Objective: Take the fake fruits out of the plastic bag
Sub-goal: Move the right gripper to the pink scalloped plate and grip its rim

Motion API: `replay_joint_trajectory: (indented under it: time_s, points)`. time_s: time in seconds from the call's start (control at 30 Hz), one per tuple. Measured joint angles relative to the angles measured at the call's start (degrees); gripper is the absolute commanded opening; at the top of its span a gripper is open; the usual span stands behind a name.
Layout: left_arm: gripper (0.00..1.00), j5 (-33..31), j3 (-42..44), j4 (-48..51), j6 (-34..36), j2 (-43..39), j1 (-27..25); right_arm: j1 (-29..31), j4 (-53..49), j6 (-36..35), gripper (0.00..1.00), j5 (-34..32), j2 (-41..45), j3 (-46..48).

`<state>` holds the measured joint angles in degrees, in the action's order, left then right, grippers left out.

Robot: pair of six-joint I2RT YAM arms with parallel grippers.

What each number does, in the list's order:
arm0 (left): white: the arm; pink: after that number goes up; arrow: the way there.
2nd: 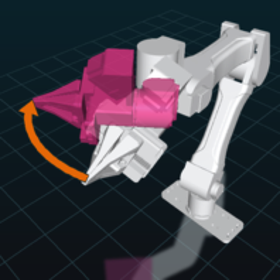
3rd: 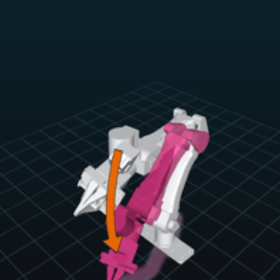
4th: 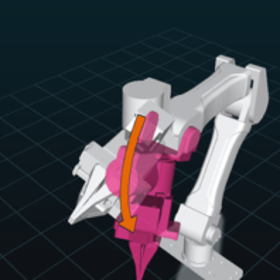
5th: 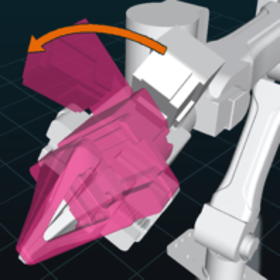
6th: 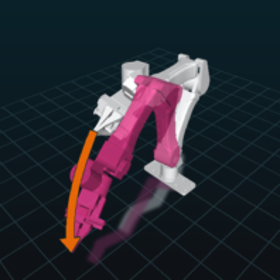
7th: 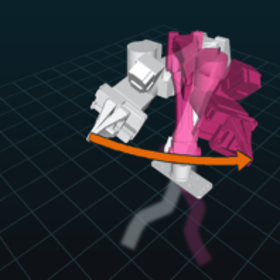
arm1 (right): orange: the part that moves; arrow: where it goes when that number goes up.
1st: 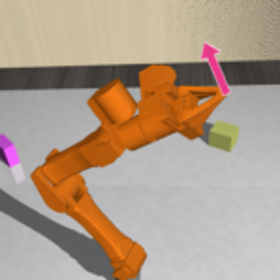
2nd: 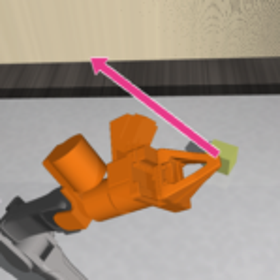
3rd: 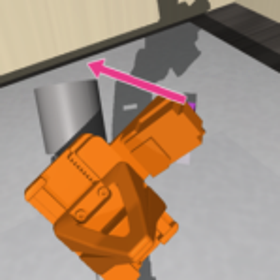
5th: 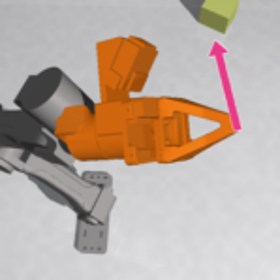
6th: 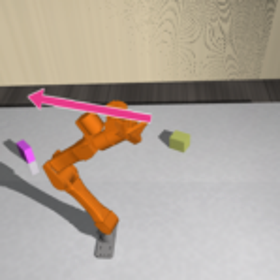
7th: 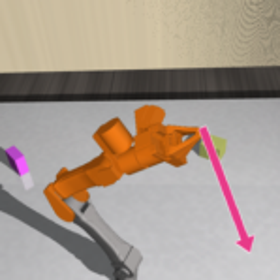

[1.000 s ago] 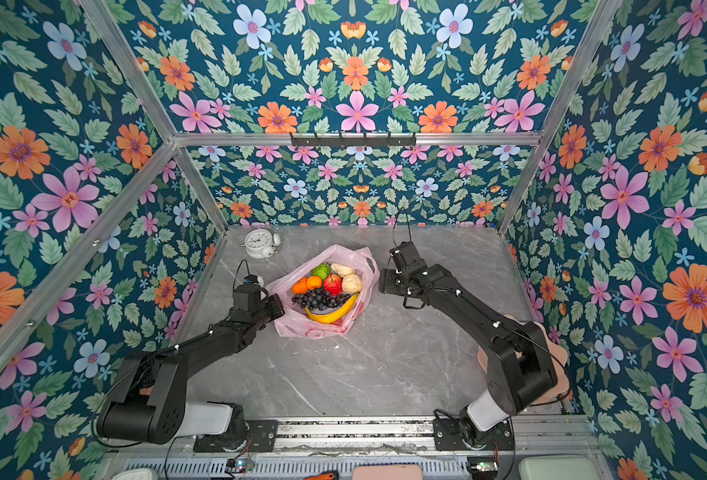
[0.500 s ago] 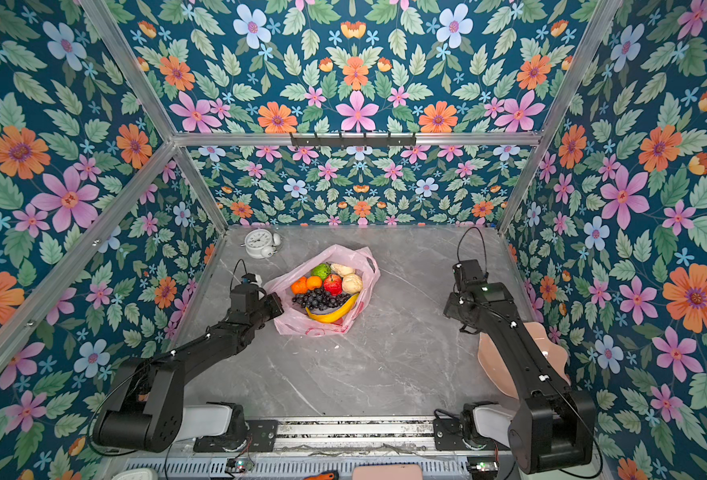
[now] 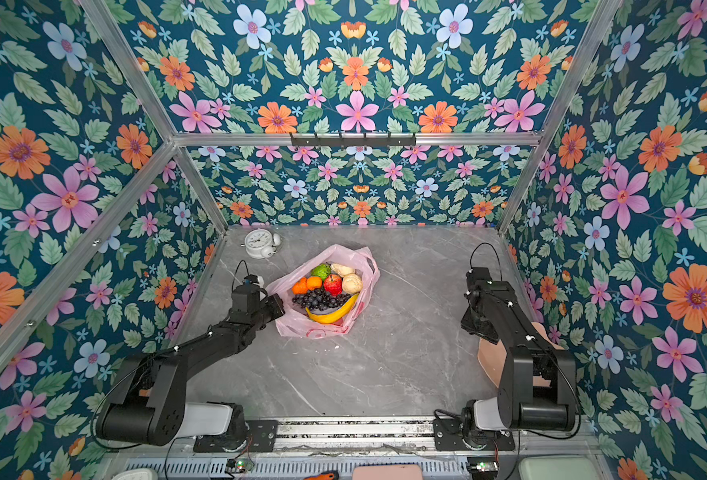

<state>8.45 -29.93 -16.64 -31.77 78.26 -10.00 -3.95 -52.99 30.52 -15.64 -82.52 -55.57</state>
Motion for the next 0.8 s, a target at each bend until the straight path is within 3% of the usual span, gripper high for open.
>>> replay_joint_trajectory:
  time_s: [0.37,0.8]
  points:
    - [0.00,0.39,0.00,-0.46,0.00,0.13,-0.02,0.00,3.17,1.07,0.33,-3.02,-7.69,-0.44]
    - [0.00,0.35,0.00,-0.46,0.00,0.11,-0.02,1.84,3.39,0.70,0.14,-5.55,-7.72,1.11]
